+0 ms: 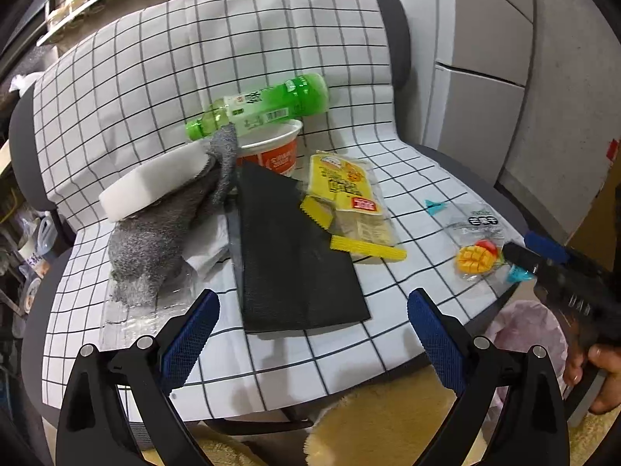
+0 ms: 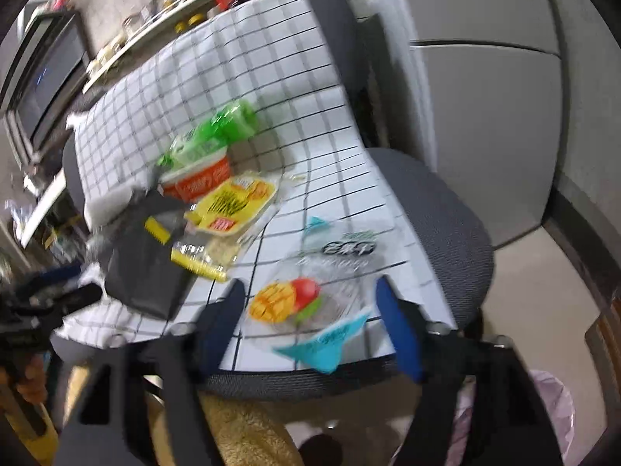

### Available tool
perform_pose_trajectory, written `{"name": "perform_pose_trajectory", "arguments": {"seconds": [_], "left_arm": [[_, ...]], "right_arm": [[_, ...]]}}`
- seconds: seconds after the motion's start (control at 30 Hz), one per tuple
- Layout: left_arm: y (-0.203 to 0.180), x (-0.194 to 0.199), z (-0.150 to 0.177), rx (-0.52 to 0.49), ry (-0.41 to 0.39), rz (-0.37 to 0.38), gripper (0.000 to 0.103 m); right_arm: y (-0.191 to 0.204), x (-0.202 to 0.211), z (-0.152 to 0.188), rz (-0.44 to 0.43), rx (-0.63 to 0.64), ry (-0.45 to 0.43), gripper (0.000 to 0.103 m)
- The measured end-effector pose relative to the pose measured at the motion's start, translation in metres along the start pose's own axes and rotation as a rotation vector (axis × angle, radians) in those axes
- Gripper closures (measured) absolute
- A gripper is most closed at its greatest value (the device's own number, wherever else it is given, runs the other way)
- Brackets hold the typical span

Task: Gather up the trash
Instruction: 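Lift the mango bag with the right tool while the left tool approaches the yellow wrapper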

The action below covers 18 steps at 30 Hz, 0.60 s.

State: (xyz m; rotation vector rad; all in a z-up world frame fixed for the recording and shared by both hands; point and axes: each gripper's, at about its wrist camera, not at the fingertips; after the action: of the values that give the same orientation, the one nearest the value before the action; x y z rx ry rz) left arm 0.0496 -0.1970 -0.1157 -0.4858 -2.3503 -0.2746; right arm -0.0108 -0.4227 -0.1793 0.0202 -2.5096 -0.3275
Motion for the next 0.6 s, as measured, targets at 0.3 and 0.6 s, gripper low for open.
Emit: {"name": "perform_pose_trajectory", "arguments": {"seconds": [0.3,0.6], "left_arm": [[0.010,-0.006,0.006,0.023,0.028,-0.002,0.007],[0.013,-0.016,0.012,0.034,0.043,0.017,0.007]], "right_arm": [[-0.004,-0.018,0.008,0.153,-0.090,-0.012,0.016],[-0.013,-0.007,0.023,0.030,-0.168,0.026,0.041]]}}
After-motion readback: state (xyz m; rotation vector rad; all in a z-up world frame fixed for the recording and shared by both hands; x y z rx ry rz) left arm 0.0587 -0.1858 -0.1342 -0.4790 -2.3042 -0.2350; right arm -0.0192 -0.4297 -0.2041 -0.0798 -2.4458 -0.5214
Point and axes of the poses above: each gripper's, at about its wrist camera, not at the fingertips, and x roughly against the way its jaws point, y to its left, z to its underside, and after that the axes turned 3 degrees about -y, right-handed
